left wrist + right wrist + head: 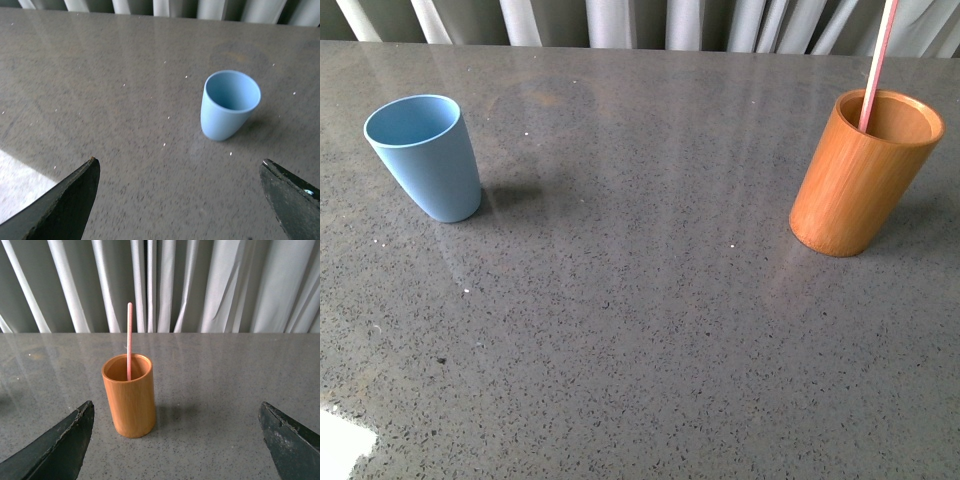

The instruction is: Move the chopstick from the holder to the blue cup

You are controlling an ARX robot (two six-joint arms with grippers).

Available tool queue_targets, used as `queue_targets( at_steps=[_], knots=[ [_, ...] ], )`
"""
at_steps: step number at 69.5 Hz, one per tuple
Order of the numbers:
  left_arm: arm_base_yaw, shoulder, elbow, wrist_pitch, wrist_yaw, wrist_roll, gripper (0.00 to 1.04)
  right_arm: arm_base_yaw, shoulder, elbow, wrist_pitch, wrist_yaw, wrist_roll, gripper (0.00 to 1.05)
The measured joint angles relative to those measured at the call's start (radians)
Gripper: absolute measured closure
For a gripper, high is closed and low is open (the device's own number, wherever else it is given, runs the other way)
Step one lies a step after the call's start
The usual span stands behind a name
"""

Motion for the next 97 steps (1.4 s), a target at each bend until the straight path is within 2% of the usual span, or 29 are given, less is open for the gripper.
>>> queue_targets(
  at_steps=[8, 17, 33, 54, 97],
  knots=[
    [0.011, 0.225, 0.137, 0.042, 0.073, -0.028, 0.09, 0.0, 0.0, 0.0, 0.0, 0.0, 0.0, 0.09],
    [0.013, 0.494, 0.304, -0.012, 0.158, -0.108, 0.09, 0.0, 0.0, 0.0, 0.0, 0.0, 0.0, 0.09],
    [0.016, 0.803, 0.517, -0.072, 0.101, -0.14, 0.09, 0.0, 0.0, 0.0, 0.0, 0.0, 0.0, 0.09],
    [0.022, 0.955, 0.652, -0.122, 0.086, -0.164, 0.09, 0.0, 0.0, 0.0, 0.0, 0.0, 0.0, 0.09],
    [-0.001, 1.08, 0.814, -0.235, 0.074, -0.166, 0.09, 0.0, 0.0, 0.0, 0.0, 0.0, 0.0, 0.09]
  ],
)
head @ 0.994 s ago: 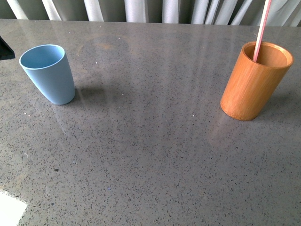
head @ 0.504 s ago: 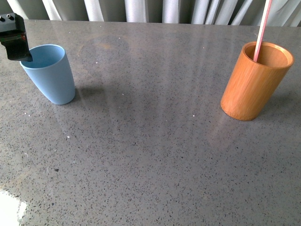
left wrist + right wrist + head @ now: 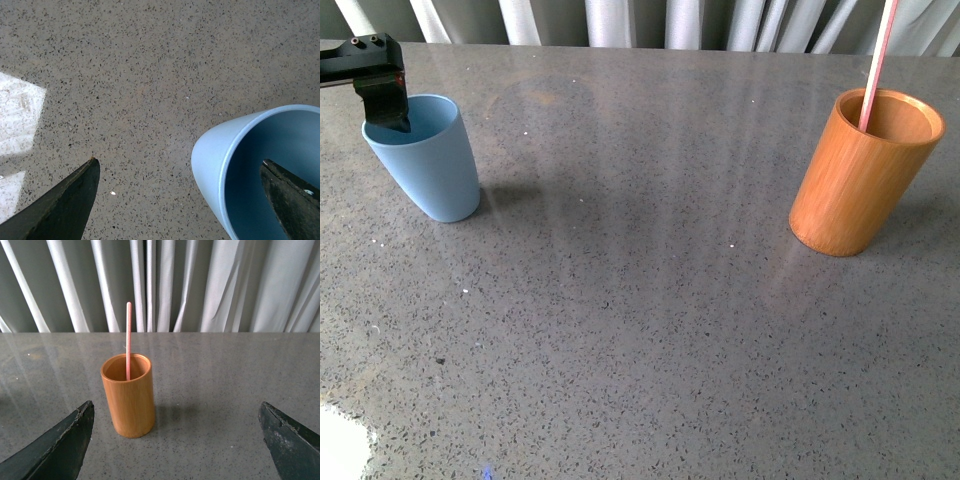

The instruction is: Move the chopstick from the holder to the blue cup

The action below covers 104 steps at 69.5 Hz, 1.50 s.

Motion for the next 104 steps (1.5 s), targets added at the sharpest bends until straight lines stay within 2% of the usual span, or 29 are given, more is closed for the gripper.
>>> queue_targets(
  at_steps=[11, 15, 53, 56, 68, 74, 83, 104],
  knots=[
    [-0.007, 0.031, 0.031, -0.032, -0.007, -0.001, 0.09, 0.0, 0.0, 0.0, 0.0, 0.0, 0.0, 0.09],
    [-0.009, 0.043, 0.041, -0.04, -0.011, -0.001, 0.13, 0.0, 0.0, 0.0, 0.0, 0.0, 0.0, 0.09],
    [-0.022, 0.072, 0.09, -0.1, -0.024, -0.006, 0.98, 0.0, 0.0, 0.0, 0.0, 0.0, 0.0, 0.09],
    [-0.023, 0.072, 0.096, -0.11, -0.012, -0.006, 1.02, 0.0, 0.0, 0.0, 0.0, 0.0, 0.0, 0.09],
    [-0.043, 0.065, 0.12, -0.181, -0.019, -0.008, 1.02, 0.0, 0.0, 0.0, 0.0, 0.0, 0.0, 0.09],
    [-0.061, 0.058, 0.124, -0.223, 0.027, -0.029, 1.02, 0.0, 0.0, 0.0, 0.0, 0.0, 0.0, 0.09],
    [-0.114, 0.049, 0.132, -0.262, 0.074, -0.075, 1.02, 0.0, 0.0, 0.0, 0.0, 0.0, 0.0, 0.09],
    [-0.227, 0.045, 0.187, -0.315, 0.09, -0.15, 1.02, 0.0, 0.0, 0.0, 0.0, 0.0, 0.0, 0.09]
  ],
)
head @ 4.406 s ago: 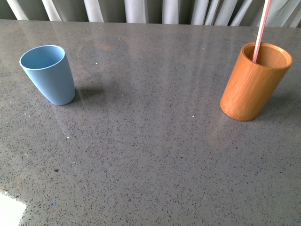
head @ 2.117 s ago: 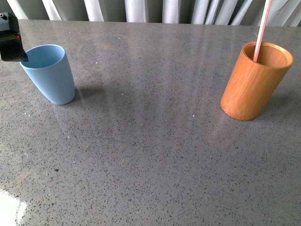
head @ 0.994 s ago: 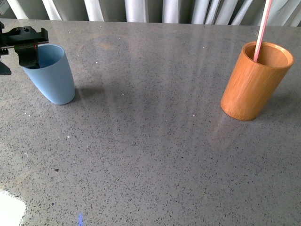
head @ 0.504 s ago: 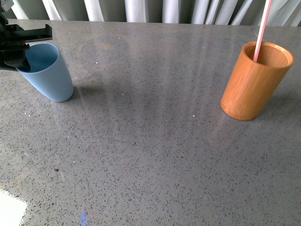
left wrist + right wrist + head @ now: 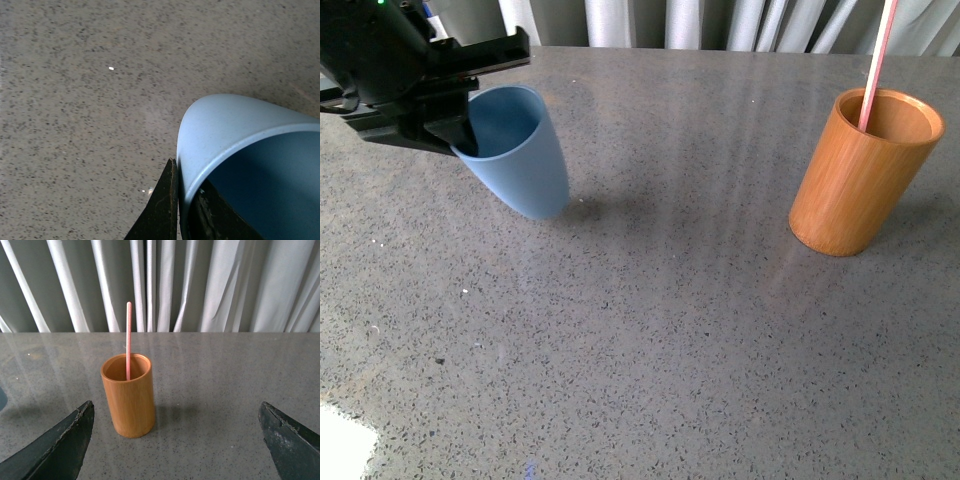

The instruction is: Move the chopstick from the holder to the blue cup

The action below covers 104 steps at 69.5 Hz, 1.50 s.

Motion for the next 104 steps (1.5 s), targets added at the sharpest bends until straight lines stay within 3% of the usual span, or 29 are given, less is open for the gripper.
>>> queue_targets(
  at_steps=[22, 47, 88, 104],
  knots=[
    [-0.077, 0.06, 0.025, -0.004, -0.022, -0.041, 1.02, 0.0, 0.0, 0.0, 0.0, 0.0, 0.0, 0.09],
    [-0.092, 0.084, 0.042, 0.005, -0.029, -0.073, 1.01, 0.0, 0.0, 0.0, 0.0, 0.0, 0.0, 0.09],
    [-0.085, 0.039, 0.071, 0.025, 0.001, -0.078, 0.1, 0.0, 0.0, 0.0, 0.0, 0.0, 0.0, 0.09],
    [-0.049, -0.08, 0.017, 0.096, 0.005, -0.082, 0.09, 0.0, 0.0, 0.0, 0.0, 0.0, 0.0, 0.09]
  ],
)
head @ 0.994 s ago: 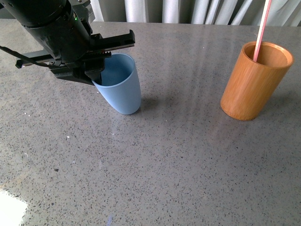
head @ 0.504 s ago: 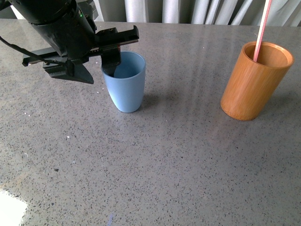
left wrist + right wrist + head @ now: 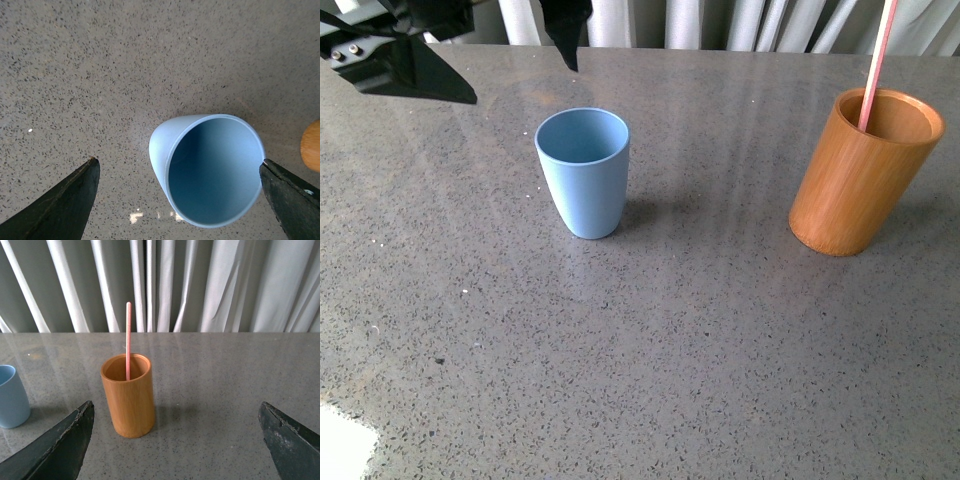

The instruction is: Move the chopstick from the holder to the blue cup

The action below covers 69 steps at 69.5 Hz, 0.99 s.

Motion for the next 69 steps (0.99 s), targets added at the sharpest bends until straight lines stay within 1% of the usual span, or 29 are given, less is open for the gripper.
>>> queue_targets(
  at_steps=[5, 14, 22, 24, 25, 26, 28, 32, 34, 35, 39, 45, 53, 56, 62, 69],
  knots=[
    [0.016, -0.04, -0.039, 0.055, -0.024, -0.003, 0.09, 0.0, 0.0, 0.0, 0.0, 0.0, 0.0, 0.09],
    [0.054, -0.156, -0.156, 0.226, -0.023, -0.012, 0.09, 0.0, 0.0, 0.0, 0.0, 0.0, 0.0, 0.09],
    [0.063, -0.203, -0.177, 0.261, -0.024, -0.023, 0.09, 0.0, 0.0, 0.0, 0.0, 0.0, 0.0, 0.09],
    [0.059, -0.208, -0.209, 0.343, -0.082, 0.016, 0.12, 0.0, 0.0, 0.0, 0.0, 0.0, 0.0, 0.09],
    [0.058, -0.214, -0.25, 0.448, -0.14, 0.053, 0.16, 0.0, 0.0, 0.0, 0.0, 0.0, 0.0, 0.09],
    [0.057, -0.224, -0.32, 0.607, -0.219, 0.117, 0.21, 0.0, 0.0, 0.0, 0.0, -0.001, 0.0, 0.09],
    [0.061, -0.239, -0.421, 0.807, -0.283, 0.192, 0.28, 0.0, 0.0, 0.0, 0.0, -0.001, 0.0, 0.09],
    [0.078, -0.273, -0.56, 1.034, -0.297, 0.294, 0.39, 0.0, 0.0, 0.0, 0.0, 0.001, 0.0, 0.09],
    [0.084, -0.288, -0.601, 1.093, -0.297, 0.318, 0.43, 0.0, 0.0, 0.0, 0.0, 0.002, 0.0, 0.09],
    [0.09, -0.306, -0.637, 1.141, -0.295, 0.341, 0.46, 0.0, 0.0, 0.0, 0.0, 0.002, 0.0, 0.09],
    [0.107, -0.364, -0.722, 1.236, -0.28, 0.377, 0.57, 0.0, 0.0, 0.0, 0.0, 0.002, 0.0, 0.09],
    [0.136, -0.445, -0.822, 1.284, -0.261, 0.407, 0.73, 0.0, 0.0, 0.0, 0.0, 0.0, 0.0, 0.09],
    [0.162, -0.513, -0.931, 1.302, -0.238, 0.419, 0.92, 0.0, 0.0, 0.0, 0.0, 0.0, 0.0, 0.09],
    [0.171, -0.55, -0.982, 1.307, -0.222, 0.422, 1.03, 0.0, 0.0, 0.0, 0.0, 0.0, 0.0, 0.09],
    [0.194, -0.638, -1.069, 1.308, -0.2, 0.428, 1.03, 0.0, 0.0, 0.0, 0.0, 0.0, 0.0, 0.09],
    [0.212, -0.703, -1.125, 1.305, -0.187, 0.429, 1.03, 0.0, 0.0, 0.0, 0.0, 0.0, 0.0, 0.09]
  ],
)
